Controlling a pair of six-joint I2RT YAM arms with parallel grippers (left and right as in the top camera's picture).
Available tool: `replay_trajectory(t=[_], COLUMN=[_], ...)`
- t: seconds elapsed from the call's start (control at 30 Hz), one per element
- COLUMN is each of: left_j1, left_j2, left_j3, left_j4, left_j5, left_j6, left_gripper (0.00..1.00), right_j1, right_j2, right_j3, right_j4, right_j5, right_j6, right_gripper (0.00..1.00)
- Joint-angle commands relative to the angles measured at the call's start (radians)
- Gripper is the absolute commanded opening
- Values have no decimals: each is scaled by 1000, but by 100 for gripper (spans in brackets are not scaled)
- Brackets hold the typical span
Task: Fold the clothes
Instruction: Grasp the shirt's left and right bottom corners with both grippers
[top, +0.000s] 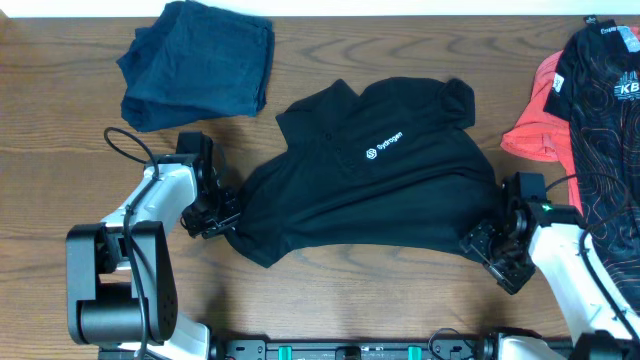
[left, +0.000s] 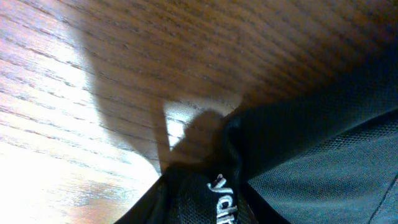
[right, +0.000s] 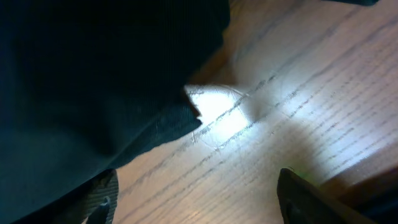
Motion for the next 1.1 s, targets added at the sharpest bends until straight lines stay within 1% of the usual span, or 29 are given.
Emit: replay_trajectory(t=[0.0,0.3,0.4,0.57,0.87,0.9,0.93,0.97,1.0,1.07], left_j1=[-2,-2,-2,-2,-2,-2,-2,-2,-2,-2], left_j2=[47,47,47,47,47,47,47,47,47,47], left_j3=[-46,-46,-46,-46,-46,-46,-46,-46,-46,-46], left_j4=[11,10,10,10,11,11,11,11,11,11], left_j5=[18,18,18,19,18,18,18,18,18,18], left_j6=[16,16,16,16,16,16,16,16,16,16], left_gripper=[31,31,31,31,31,31,31,31,31,31], right_j1=[-6,-6,-6,-6,-6,-6,-6,-6,-6,-6], right_j2=[20,68,99,140,146,146,146,146,146,146], right_j3=[-4,-5,-5,-5,-5,-5,-7,-10,-15,-32], right_j4=[12,49,48,63,103,105,106,109,116,135], right_j5=[3,16,15,33,60,61,61,61,61,60], right_j6=[7,8,8,8,8,8,8,8,8,8], right_gripper=[81,82,80,81,81,80,76,70,61,53])
